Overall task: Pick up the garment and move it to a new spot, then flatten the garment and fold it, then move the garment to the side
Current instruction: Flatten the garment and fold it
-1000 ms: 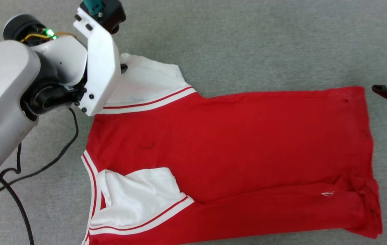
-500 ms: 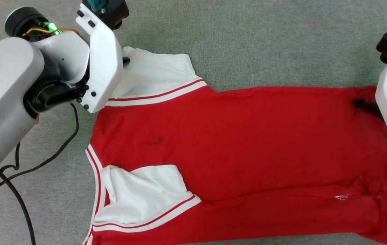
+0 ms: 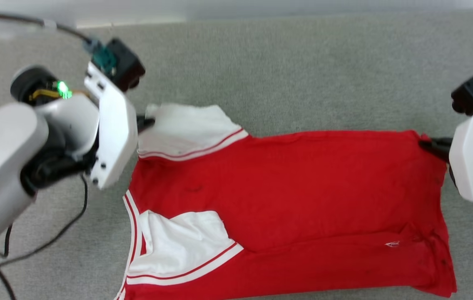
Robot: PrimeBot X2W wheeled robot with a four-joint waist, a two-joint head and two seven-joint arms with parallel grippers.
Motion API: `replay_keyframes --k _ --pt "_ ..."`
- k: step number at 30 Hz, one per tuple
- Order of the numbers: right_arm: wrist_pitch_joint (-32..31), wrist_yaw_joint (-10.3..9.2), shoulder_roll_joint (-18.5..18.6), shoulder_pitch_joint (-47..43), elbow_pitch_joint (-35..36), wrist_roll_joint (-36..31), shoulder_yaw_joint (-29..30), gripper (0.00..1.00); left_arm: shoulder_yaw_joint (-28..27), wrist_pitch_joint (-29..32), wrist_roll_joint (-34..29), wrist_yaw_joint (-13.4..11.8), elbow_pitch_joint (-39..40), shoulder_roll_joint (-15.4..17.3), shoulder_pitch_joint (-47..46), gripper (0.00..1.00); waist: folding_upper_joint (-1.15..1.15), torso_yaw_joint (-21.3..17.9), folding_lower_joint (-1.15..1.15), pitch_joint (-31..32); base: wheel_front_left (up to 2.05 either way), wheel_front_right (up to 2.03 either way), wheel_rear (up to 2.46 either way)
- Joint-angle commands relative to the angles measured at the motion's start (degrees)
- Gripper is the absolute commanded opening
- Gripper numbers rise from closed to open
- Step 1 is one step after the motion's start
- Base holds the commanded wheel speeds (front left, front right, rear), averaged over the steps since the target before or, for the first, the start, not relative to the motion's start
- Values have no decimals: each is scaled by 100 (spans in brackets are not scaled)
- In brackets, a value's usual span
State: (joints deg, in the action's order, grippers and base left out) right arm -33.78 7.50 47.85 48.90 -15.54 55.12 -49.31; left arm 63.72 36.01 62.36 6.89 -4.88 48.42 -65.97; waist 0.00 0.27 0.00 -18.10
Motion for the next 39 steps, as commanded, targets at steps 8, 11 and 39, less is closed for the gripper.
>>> replay_keyframes --k 8,11,39 --pt "630 -2 397 -959 182 273 -219 0 280 -298 181 -423 983 750 1154 0 0 -7 0 827 0 0 0" --pt "765 -2 489 -1271 250 318 -282 0 390 -436 265 -605 1279 937 1560 0 0 2 0 939 0 0 0" --pt "1698 -3 261 -2128 223 226 651 100 215 -2721 -303 -1508 772 796 3099 100 0 -86 0 1071 0 0 0"
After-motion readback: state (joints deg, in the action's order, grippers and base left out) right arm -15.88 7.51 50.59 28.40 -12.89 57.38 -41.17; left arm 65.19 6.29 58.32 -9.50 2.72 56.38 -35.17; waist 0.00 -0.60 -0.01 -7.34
